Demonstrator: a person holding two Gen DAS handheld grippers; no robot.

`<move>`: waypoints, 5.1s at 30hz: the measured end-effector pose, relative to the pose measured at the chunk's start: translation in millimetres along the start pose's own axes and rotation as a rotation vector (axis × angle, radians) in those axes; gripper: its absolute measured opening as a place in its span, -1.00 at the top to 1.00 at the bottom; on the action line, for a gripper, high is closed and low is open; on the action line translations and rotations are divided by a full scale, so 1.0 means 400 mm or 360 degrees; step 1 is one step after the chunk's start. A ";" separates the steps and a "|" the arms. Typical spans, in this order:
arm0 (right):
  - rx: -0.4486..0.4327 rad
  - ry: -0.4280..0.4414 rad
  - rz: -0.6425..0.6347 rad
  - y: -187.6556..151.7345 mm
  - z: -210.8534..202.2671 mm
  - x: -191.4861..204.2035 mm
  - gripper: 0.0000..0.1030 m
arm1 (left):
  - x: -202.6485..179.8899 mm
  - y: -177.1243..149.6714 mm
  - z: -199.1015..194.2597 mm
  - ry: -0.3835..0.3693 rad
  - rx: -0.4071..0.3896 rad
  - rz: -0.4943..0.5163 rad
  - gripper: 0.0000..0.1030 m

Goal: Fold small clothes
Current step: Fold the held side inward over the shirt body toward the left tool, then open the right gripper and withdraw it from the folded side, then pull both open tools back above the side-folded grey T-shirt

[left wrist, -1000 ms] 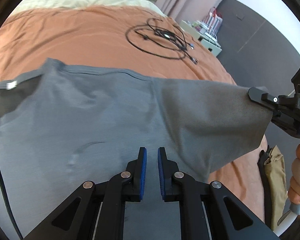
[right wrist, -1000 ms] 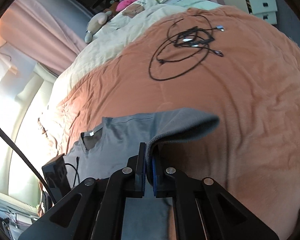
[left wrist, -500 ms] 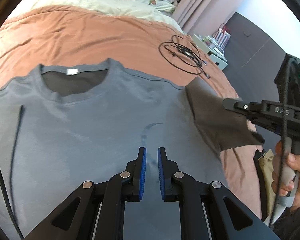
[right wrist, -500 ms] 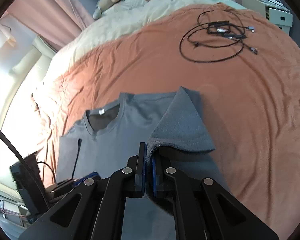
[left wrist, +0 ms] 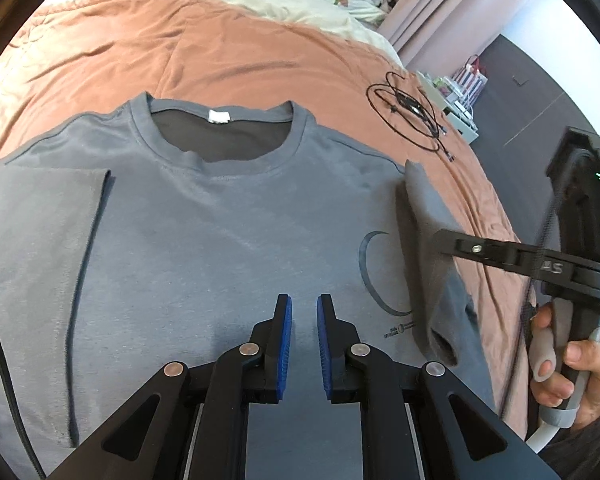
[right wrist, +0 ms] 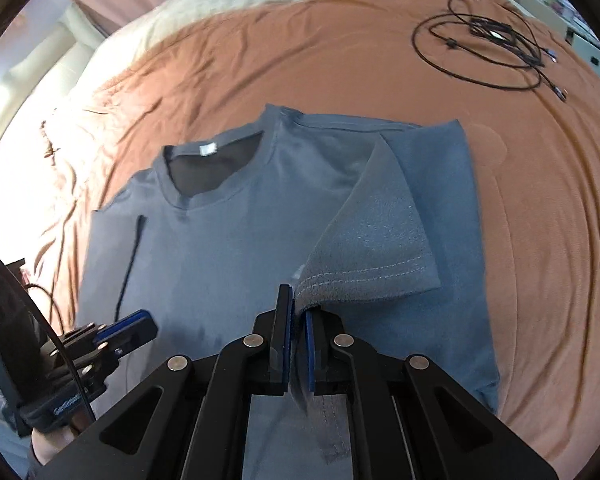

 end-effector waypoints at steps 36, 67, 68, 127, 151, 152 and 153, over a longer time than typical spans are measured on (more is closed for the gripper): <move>0.0017 -0.0073 0.0172 -0.201 0.078 -0.293 0.54 | -0.117 0.040 0.276 0.0183 0.0194 0.0277 0.92; -0.0109 -0.0025 0.0244 -0.147 0.028 -0.329 0.02 | -0.203 0.114 0.392 0.0446 0.0157 0.0526 -0.11; -0.0111 -0.0025 0.0238 -0.142 0.030 -0.328 0.02 | -0.195 0.118 0.377 0.0435 0.0141 0.0519 -0.08; -0.0241 -0.0391 0.0152 0.104 0.060 -0.223 -0.30 | -0.044 0.182 0.084 0.0375 -0.0007 0.0261 -0.01; -0.0521 -0.0262 0.0106 -0.405 -0.514 -0.166 -1.00 | -0.227 -0.124 -0.589 0.0333 -0.0433 0.0384 -0.91; -0.0530 -0.0263 0.0097 -0.419 -0.521 -0.163 -1.00 | -0.227 -0.143 -0.611 0.0338 -0.0445 0.0388 -0.91; -0.0504 -0.0267 0.0094 -0.441 -0.533 -0.163 -1.00 | -0.226 -0.159 -0.630 0.0345 -0.0454 0.0386 -0.91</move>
Point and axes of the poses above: each gripper's, at about its wrist camera, not at the fingertips, and z roughly the way its jaws point, x to its left, y to its top, the point moved 3 cm from there along z, roughly the way its jaws point, and after that the axes turned 15 degrees about -y, right-handed, at the moved point
